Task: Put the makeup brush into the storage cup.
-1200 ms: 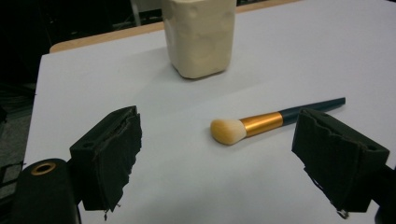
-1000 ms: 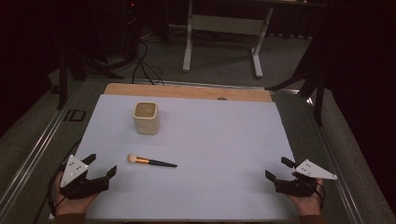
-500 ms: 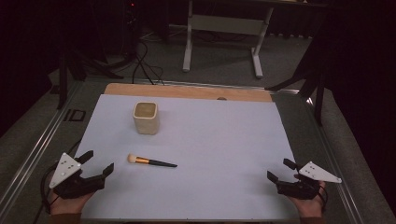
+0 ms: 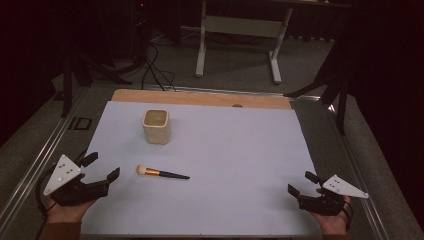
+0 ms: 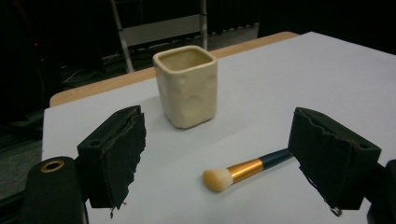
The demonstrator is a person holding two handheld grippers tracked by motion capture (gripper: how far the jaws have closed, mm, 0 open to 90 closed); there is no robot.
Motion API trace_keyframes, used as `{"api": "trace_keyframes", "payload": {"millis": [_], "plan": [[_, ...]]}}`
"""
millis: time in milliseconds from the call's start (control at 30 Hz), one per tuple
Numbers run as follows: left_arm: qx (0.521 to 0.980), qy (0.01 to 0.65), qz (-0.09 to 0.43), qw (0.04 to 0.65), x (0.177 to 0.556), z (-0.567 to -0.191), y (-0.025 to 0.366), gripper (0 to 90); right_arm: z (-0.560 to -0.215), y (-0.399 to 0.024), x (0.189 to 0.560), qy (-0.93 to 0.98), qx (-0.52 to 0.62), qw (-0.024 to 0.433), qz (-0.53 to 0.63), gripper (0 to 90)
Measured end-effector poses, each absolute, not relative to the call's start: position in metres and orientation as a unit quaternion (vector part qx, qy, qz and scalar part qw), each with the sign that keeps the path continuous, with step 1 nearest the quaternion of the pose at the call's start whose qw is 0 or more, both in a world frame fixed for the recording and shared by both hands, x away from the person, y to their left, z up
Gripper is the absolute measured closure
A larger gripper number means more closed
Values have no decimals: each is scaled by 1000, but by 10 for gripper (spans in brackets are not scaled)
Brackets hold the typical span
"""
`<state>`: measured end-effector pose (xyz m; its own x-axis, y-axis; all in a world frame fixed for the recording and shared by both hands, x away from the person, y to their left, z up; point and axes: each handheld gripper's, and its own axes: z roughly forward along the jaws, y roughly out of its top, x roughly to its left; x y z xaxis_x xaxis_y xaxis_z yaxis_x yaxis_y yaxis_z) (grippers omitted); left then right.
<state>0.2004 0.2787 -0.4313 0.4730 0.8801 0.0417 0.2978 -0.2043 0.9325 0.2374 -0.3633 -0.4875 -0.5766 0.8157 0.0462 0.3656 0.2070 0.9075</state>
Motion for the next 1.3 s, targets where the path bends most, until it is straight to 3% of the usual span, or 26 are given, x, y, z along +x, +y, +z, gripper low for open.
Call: {"api": "trace_keyframes", "payload": {"millis": [1300], "plan": [[774, 356, 274, 446, 252, -394, 252, 183, -488, -364, 238, 740, 400, 232, 489, 142]]}}
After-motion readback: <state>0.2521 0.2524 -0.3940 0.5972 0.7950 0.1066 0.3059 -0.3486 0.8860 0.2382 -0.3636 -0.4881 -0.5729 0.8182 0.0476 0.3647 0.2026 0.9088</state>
